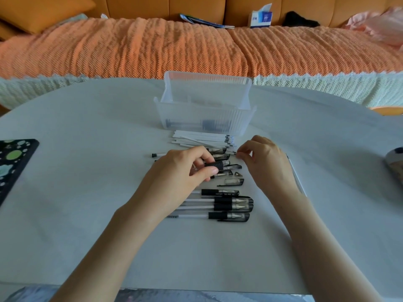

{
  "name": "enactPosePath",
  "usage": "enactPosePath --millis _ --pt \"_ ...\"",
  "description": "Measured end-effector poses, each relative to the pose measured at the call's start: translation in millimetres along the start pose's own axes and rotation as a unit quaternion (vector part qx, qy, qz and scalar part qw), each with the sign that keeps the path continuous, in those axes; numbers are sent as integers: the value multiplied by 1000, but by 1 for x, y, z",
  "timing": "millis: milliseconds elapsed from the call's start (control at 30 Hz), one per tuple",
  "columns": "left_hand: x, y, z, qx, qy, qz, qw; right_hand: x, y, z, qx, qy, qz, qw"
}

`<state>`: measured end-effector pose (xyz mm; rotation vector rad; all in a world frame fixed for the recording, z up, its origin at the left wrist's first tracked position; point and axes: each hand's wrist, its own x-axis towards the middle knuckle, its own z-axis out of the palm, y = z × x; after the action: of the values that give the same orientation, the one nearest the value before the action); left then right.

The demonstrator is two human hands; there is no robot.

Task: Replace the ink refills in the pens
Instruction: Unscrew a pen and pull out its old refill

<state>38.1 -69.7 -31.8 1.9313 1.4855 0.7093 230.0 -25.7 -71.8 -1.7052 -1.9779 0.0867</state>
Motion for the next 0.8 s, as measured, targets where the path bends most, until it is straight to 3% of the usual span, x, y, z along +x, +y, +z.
enactPosePath --millis 133,367,533,800 --pt "1 -1 0 1 2 -2 1000 -2 2 -2 1 9 -1 1000" --pt "3 -5 -3 -21 51 -4 998 -2 2 -30 182 62 72 979" --pt "7 -7 -8 -116 115 -30 986 -10 5 -46 296 72 106 947" --pt "7 -14 -15 -147 146 -28 978 -12 6 -49 330 46 104 937"
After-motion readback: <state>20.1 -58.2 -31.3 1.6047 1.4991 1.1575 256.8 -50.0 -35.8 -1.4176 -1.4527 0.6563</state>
